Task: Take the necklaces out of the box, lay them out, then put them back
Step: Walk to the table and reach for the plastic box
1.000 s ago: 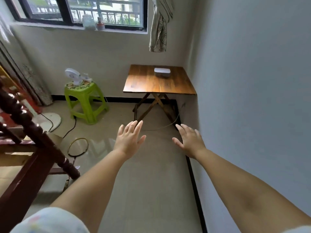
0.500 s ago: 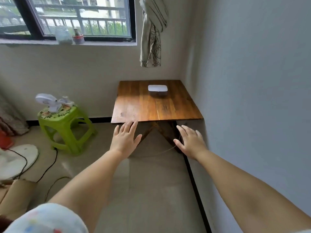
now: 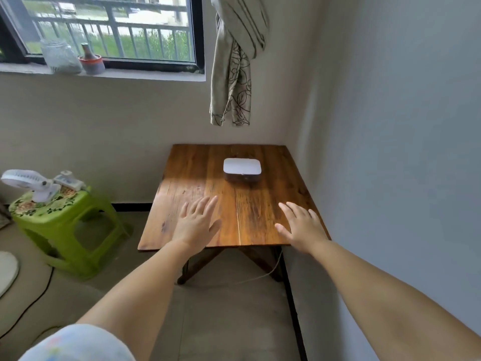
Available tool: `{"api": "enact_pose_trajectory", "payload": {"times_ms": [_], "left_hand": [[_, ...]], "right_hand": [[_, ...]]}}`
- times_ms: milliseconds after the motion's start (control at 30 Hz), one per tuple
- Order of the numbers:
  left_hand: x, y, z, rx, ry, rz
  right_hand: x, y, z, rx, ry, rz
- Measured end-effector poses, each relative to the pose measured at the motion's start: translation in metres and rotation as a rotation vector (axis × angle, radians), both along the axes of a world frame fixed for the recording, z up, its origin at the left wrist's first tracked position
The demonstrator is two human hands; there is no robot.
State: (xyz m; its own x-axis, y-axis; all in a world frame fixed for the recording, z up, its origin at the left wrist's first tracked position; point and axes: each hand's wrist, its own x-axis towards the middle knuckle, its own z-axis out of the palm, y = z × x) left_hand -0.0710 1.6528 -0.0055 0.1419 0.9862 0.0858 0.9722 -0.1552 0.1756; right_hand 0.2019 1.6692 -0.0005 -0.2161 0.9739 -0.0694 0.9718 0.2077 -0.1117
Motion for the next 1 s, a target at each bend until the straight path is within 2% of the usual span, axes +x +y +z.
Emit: {"api": "enact_pose_trajectory", "payload": {"times_ms": [400, 733, 833, 1000], "left_hand": [[-0.015, 0.186, -0.045, -0.09, -0.018, 0.05], [-0.041, 0.318, -0.094, -0.286, -0.158, 0.006], [-0.026, 0.338, -0.109, -0.38, -0.299, 0.057], [0.0, 0.374, -0.141, -0.467, -0.712, 0.38]], "right_hand": [[-0.018, 0.195, -0.04, -0.093, 0.011, -0.035], [-0.059, 0.32, -0.081, -0.241, 0.029, -0.089], [-0.067, 0.353, -0.098, -0.262, 0.001, -0.025], [-0.077, 0.409, -0.146, -0.26, -0.022, 0.143]]}}
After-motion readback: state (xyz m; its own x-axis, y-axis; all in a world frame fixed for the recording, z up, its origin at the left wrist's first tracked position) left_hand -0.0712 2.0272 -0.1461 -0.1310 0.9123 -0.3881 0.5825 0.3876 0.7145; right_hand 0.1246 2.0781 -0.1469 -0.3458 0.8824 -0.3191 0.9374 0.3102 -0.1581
